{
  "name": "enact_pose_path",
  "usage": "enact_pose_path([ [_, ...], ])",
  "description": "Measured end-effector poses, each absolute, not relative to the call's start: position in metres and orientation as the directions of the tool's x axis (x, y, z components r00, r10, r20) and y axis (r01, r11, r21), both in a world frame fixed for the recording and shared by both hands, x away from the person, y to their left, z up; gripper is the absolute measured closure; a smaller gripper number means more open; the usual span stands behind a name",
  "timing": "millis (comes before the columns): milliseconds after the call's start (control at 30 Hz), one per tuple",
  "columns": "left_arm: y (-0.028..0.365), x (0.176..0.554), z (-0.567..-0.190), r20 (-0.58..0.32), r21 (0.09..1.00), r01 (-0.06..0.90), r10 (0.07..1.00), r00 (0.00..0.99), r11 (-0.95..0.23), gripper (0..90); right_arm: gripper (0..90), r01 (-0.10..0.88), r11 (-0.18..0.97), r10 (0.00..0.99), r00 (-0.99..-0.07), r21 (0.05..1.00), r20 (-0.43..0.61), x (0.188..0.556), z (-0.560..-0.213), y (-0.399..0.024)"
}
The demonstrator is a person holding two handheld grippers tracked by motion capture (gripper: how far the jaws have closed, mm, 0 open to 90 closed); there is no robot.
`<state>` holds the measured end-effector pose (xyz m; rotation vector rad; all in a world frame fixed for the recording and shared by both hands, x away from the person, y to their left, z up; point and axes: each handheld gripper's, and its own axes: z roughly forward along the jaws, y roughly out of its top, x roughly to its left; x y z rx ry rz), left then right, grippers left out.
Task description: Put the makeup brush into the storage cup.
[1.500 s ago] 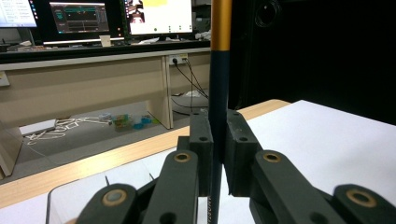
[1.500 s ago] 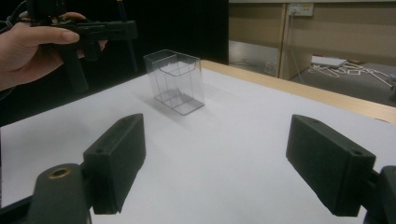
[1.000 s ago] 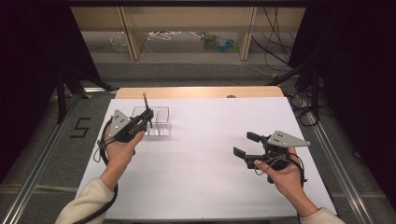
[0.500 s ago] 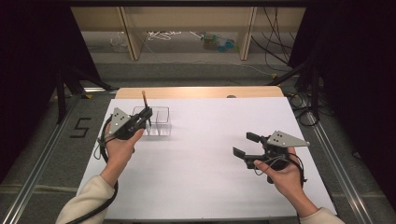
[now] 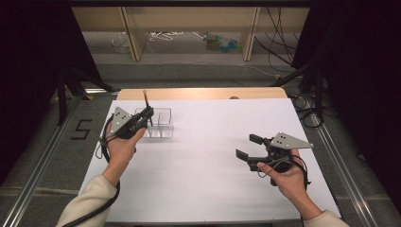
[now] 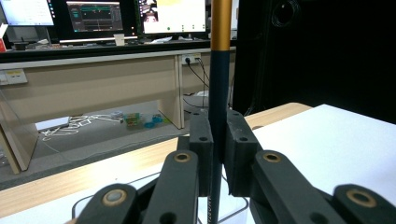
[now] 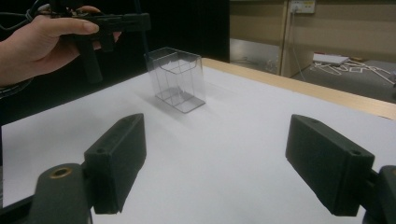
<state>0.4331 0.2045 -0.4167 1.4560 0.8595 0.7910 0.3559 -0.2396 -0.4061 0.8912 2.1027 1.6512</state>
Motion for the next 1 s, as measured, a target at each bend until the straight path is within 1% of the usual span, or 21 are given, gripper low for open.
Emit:
enact_pose_path([
  [133, 0.206, 0.435, -0.417, -0.017, 0.998, 0.056, 0.873, 0.488, -0.012, 82.7, 21.0, 0.271, 0.137, 0.645, -0.755, 0.953, 0.122, 0.356, -0.406, -0.239],
  [233, 0.208, 0.436, -0.416, 0.004, 0.998, 0.051, 0.872, 0.49, -0.034, 82.7, 21.0, 0.274, 0.136, 0.645, -0.754, 0.952, 0.125, 0.356, -0.406, -0.239],
  [333, 0.207, 0.437, -0.416, -0.005, 0.998, 0.055, 0.874, 0.487, -0.025, 82.7, 21.0, 0.28, 0.135, 0.648, -0.751, 0.951, 0.129, 0.355, -0.406, -0.239],
  [367, 0.208, 0.438, -0.416, -0.003, 0.998, 0.054, 0.874, 0.487, -0.026, 82.7, 21.0, 0.277, 0.135, 0.647, -0.752, 0.952, 0.127, 0.356, -0.406, -0.239],
  [400, 0.208, 0.438, -0.416, -0.002, 0.998, 0.053, 0.873, 0.487, -0.028, 82.7, 21.0, 0.25, 0.141, 0.648, -0.754, 0.958, 0.102, 0.357, -0.407, -0.24],
  [467, 0.208, 0.439, -0.416, 0.005, 0.998, 0.05, 0.875, 0.485, -0.033, 82.7, 20.9, 0.279, 0.136, 0.647, -0.752, 0.951, 0.129, 0.355, -0.406, -0.239],
  [500, 0.208, 0.439, -0.416, 0.005, 0.998, 0.049, 0.875, 0.484, -0.032, 82.7, 20.9, 0.278, 0.136, 0.646, -0.752, 0.951, 0.128, 0.355, -0.406, -0.239],
  [567, 0.208, 0.44, -0.416, 0.0, 0.998, 0.051, 0.875, 0.485, -0.028, 82.7, 20.8, 0.248, 0.141, 0.649, -0.754, 0.958, 0.1, 0.357, -0.407, -0.24],
  [600, 0.209, 0.44, -0.416, 0.0, 0.998, 0.054, 0.875, 0.484, -0.03, 82.7, 20.8, 0.277, 0.135, 0.647, -0.752, 0.951, 0.127, 0.356, -0.407, -0.239],
  [767, 0.209, 0.443, -0.417, 0.015, 0.998, 0.044, 0.877, 0.48, -0.041, 82.7, 20.9, 0.275, 0.129, 0.643, -0.755, 0.953, 0.131, 0.356, -0.407, -0.238],
  [800, 0.209, 0.443, -0.417, 0.001, 0.998, 0.052, 0.877, 0.48, -0.03, 82.7, 20.9, 0.277, 0.13, 0.644, -0.754, 0.952, 0.131, 0.356, -0.407, -0.238],
  [1000, 0.209, 0.445, -0.416, 0.008, 0.998, 0.046, 0.878, 0.479, -0.034, 82.7, 20.9, 0.277, 0.138, 0.649, -0.75, 0.951, 0.124, 0.355, -0.407, -0.239],
])
